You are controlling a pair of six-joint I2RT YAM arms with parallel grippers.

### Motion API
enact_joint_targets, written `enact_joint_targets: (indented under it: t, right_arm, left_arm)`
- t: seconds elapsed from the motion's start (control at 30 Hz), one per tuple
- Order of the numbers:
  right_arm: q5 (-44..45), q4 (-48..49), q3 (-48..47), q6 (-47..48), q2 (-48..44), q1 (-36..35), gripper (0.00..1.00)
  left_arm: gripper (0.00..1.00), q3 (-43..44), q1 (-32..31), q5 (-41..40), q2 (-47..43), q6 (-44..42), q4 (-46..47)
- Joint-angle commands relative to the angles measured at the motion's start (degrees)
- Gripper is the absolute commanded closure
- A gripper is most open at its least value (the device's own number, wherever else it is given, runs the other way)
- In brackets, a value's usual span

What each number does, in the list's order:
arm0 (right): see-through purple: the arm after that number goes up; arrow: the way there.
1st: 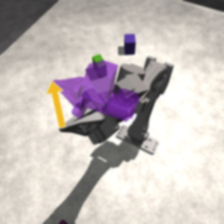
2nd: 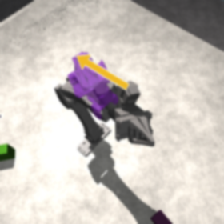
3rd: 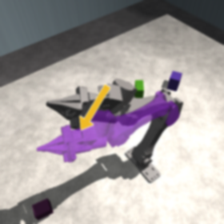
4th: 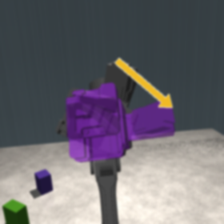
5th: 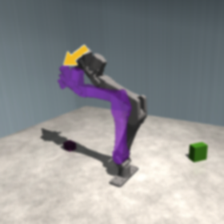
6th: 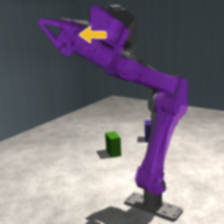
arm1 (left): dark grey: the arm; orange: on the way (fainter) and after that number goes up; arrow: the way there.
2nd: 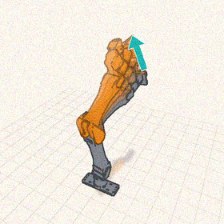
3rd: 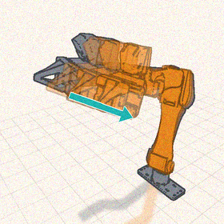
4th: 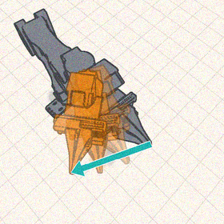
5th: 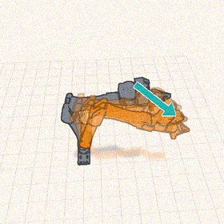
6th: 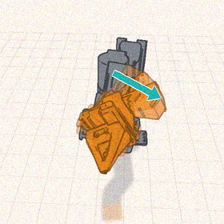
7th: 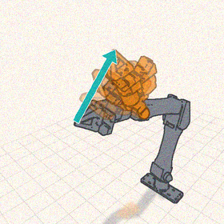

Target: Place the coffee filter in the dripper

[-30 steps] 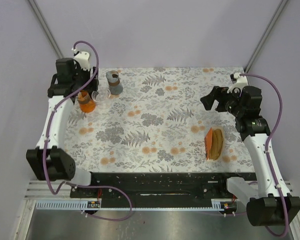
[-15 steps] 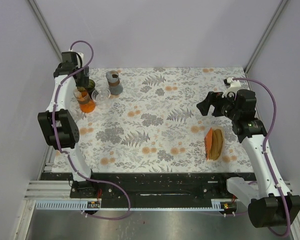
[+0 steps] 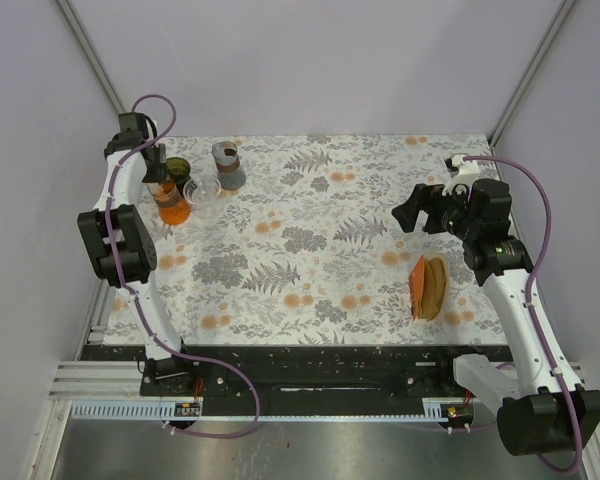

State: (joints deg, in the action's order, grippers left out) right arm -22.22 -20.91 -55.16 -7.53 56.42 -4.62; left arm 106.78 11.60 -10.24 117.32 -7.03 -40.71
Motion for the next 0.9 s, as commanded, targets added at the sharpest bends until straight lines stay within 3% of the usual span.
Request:
enact_joint_targets:
  t: [0.0,0.13,0.27,0.43,0.63,0.87]
  right_arm:
    - [-1.43,1.57,-0.13,0.67,-0.53,-0.65,0.01]
    - [-1.34,1.57,-0.22,0.50,-0.35,-0.65,0.01]
    - [-1.34,1.75,-0.22,0.67,-0.61,-0.65,0.01]
    - [-1.25,1.83,0.05,0.67,-0.96,-0.56,0.01]
    - [-1.78,2.10,-0.04,0.59,-1.14,-0.74,0.00]
    - [-1.69,0.70,-0.65,0.41,-0.88,-0.83,0.00]
  left_arm:
    - [0.44,2.12,1.15,0.65,0.81,0.44,0.02]
    - [0.57,1.06,1.15,3.29,1.42,0.17,-0.42]
    - [0.80,0.53,1.24,5.58,1.16,0.43,-1.12]
    - [1.00,-1.22,2.29,7.34,-1.03,0.44,-2.53]
    - [1.00,-5.44,4.84,9.98,-6.21,-0.26,-5.25]
    - [1.00,-16.06,4.93,16.73,-19.30,-2.90,-6.75]
